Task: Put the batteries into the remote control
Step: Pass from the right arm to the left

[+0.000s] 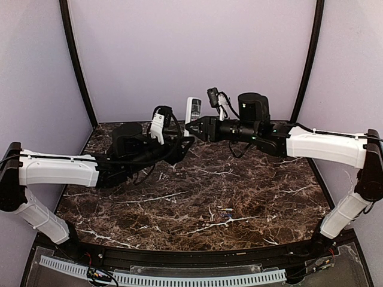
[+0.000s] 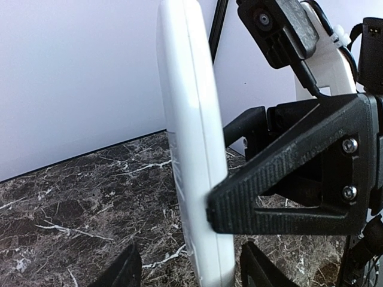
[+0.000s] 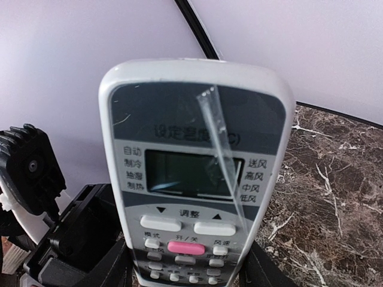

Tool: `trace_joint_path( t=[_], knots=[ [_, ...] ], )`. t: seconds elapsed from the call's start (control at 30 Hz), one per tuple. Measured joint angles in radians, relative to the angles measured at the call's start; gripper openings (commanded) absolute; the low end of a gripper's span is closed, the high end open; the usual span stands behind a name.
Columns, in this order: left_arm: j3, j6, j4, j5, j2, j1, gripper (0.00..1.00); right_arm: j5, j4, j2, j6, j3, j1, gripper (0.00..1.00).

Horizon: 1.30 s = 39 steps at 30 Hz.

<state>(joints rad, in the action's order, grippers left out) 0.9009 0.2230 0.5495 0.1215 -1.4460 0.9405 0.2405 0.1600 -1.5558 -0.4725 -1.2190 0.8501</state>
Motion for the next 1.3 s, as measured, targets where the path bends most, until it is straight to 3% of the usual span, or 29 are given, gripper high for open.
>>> trace_joint_path(
  t=[0.13,0.37,0.7,0.9,1.3],
  knots=[
    [0.007,-0.004,0.003,0.016,-0.014,0.0,0.47,0.008,0.018,0.0,-0.01,0.013,0.0,0.41],
    [0.015,-0.022,0.007,0.03,-0.031,0.007,0.27,0.013,0.044,0.0,-0.026,0.032,0.001,0.43],
    [0.015,-0.069,0.01,0.064,-0.033,0.011,0.01,0.011,0.079,0.014,-0.054,0.065,0.001,0.76],
    [0.015,-0.117,0.009,0.105,-0.032,0.005,0.0,0.018,0.079,0.11,-0.06,0.101,-0.004,0.98],
    [-0.087,-0.486,0.018,0.253,0.064,0.007,0.0,0.066,-0.02,0.265,-0.109,0.119,-0.116,0.98]
  ],
)
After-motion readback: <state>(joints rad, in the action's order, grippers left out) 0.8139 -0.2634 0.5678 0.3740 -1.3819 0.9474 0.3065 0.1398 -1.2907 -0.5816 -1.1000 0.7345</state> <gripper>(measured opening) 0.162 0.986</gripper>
